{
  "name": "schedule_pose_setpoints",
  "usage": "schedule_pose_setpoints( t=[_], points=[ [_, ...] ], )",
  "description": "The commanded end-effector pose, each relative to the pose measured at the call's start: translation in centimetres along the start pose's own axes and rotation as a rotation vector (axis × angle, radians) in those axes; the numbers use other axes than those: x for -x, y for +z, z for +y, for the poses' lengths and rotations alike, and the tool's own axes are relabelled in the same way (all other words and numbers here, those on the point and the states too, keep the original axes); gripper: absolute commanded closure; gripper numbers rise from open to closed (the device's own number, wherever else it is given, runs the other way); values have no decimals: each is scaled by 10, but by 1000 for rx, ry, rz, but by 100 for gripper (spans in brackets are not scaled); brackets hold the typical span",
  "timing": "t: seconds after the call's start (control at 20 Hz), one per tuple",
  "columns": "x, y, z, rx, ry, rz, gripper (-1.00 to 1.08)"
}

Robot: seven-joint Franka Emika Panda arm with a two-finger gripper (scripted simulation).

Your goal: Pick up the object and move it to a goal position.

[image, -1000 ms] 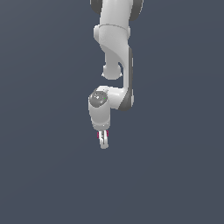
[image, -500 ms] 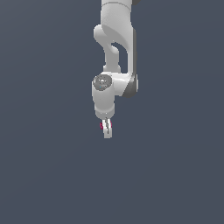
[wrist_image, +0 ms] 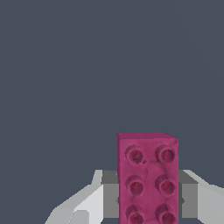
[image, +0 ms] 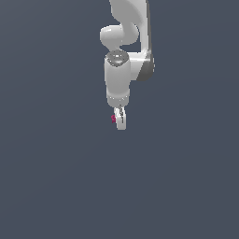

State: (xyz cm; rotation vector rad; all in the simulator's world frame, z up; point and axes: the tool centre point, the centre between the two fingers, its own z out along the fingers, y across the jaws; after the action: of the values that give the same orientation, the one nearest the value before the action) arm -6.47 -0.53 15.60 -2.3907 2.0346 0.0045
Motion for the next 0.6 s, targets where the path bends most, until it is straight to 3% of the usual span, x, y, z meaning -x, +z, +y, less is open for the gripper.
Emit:
schedule_pose_setpoints(
  t=[0.0, 0.55],
  points=[
    [8, -20, 9, 0, 0, 0, 108],
    [42, -104, 44, 0, 1, 6, 108]
  ],
)
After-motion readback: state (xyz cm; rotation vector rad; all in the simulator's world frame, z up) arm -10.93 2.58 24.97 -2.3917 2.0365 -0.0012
